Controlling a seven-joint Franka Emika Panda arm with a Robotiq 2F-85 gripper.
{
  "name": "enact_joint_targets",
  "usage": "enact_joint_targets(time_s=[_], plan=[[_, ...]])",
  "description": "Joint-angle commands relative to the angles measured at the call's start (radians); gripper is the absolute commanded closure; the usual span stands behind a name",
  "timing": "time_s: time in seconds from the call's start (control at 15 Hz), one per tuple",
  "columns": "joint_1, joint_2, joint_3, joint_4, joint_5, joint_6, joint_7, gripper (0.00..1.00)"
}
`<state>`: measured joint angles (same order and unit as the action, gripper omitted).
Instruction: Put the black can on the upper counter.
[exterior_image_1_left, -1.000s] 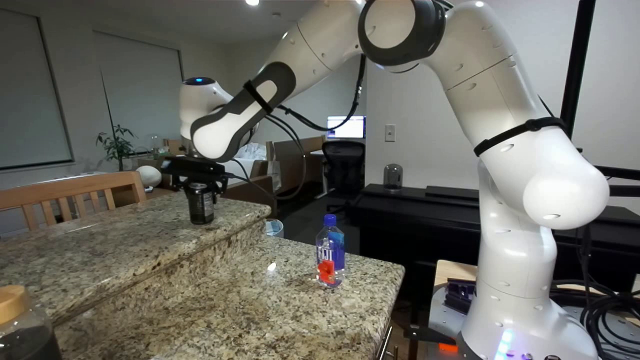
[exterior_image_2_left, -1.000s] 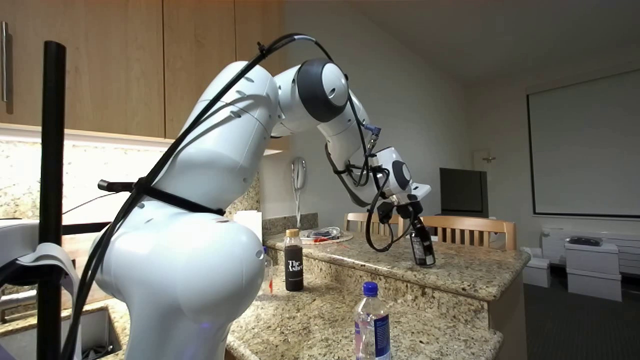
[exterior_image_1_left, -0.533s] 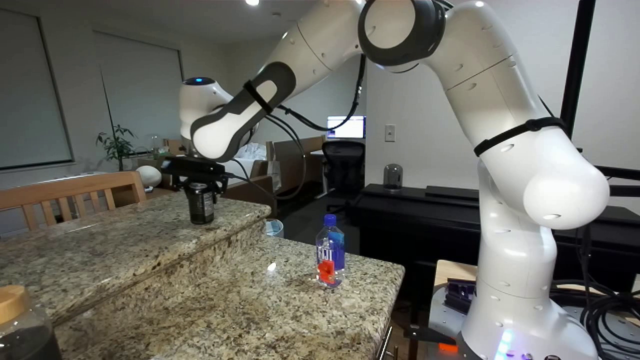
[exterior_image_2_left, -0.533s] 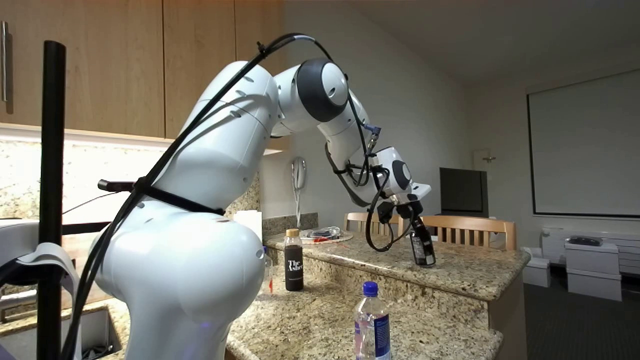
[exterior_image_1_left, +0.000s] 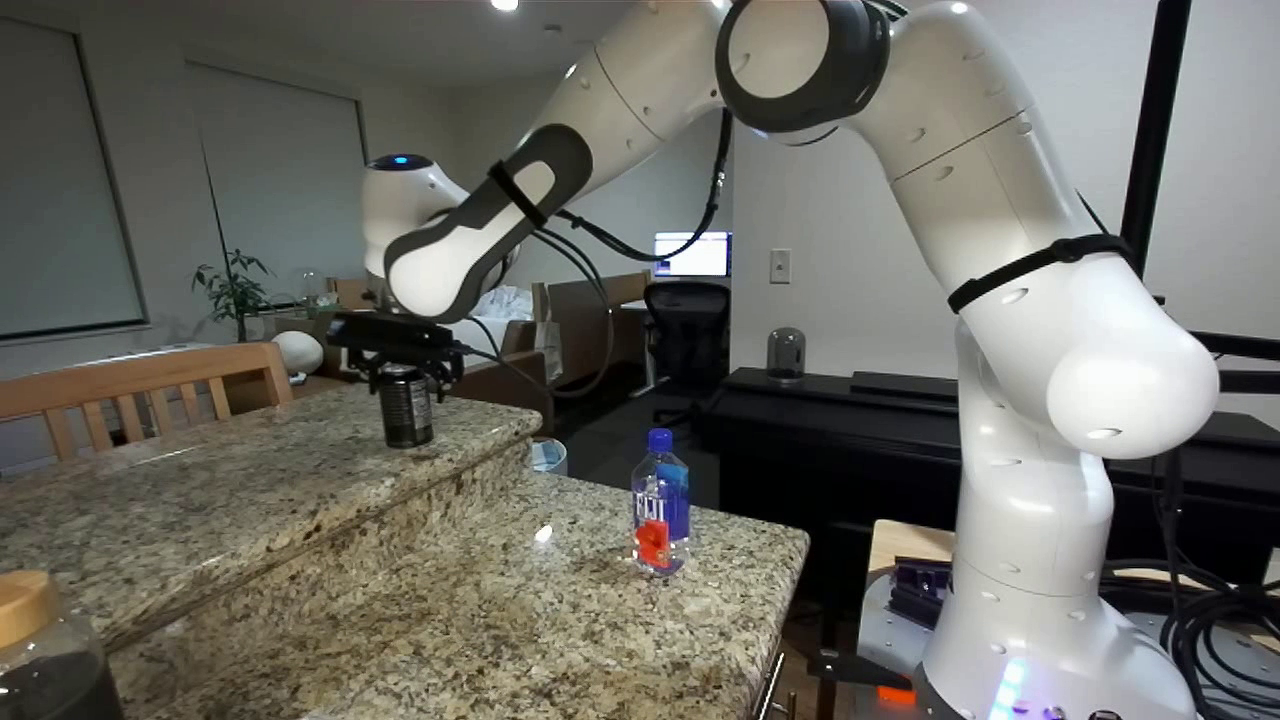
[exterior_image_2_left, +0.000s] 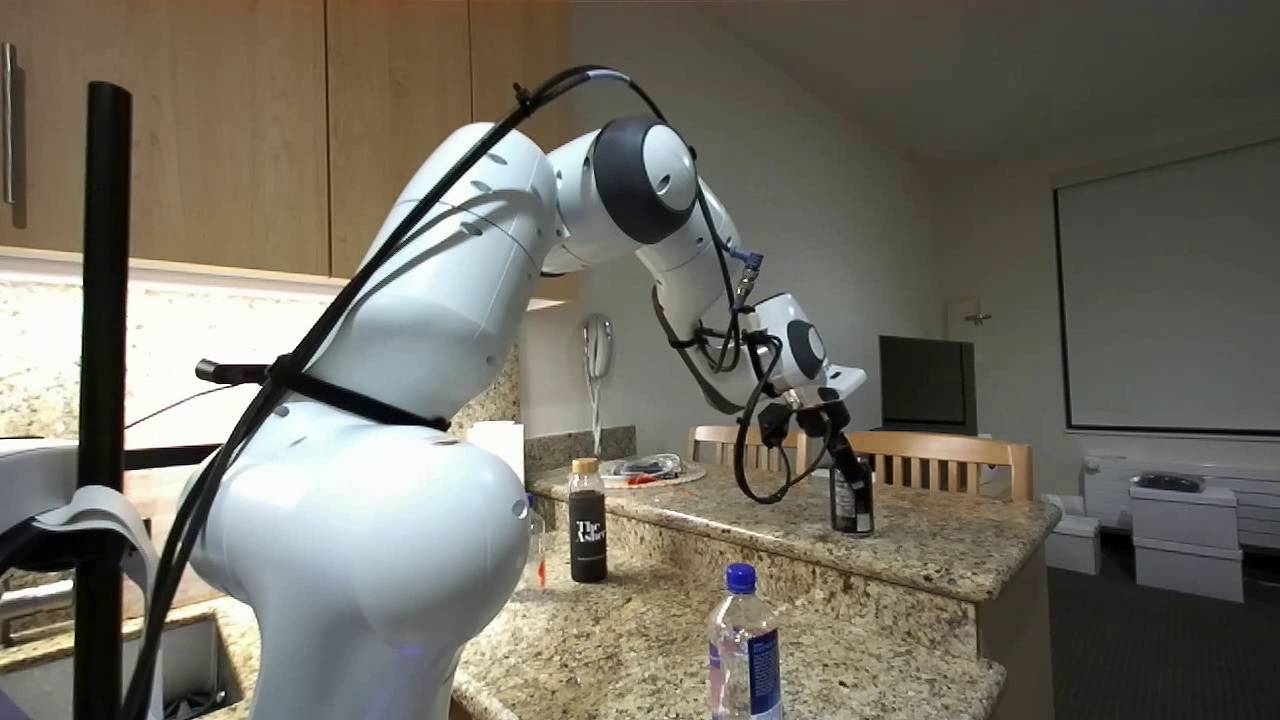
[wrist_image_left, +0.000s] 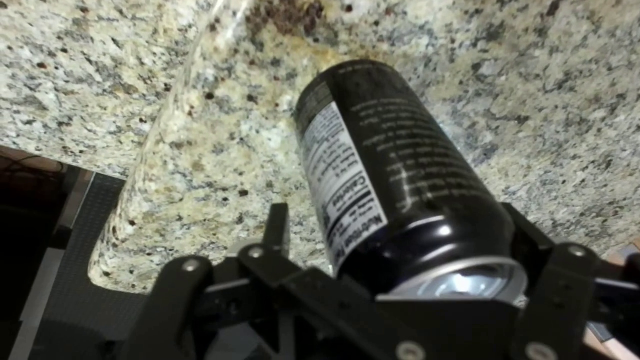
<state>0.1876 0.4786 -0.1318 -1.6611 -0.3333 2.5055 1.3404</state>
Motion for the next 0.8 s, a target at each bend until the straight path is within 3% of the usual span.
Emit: enact_joint_targets(time_s=[0.0, 0.4, 0.73], plan=[[0.004, -0.009, -0.01, -0.003, 0.012, -0.006, -0.002, 0.0], [0.043, -0.048, -0.029, -0.021, -0.039, 0.072, 0.021, 0.0], [0.122, -0.122, -0.075, -0.01, -0.147, -0.013, 0.098, 0.0]])
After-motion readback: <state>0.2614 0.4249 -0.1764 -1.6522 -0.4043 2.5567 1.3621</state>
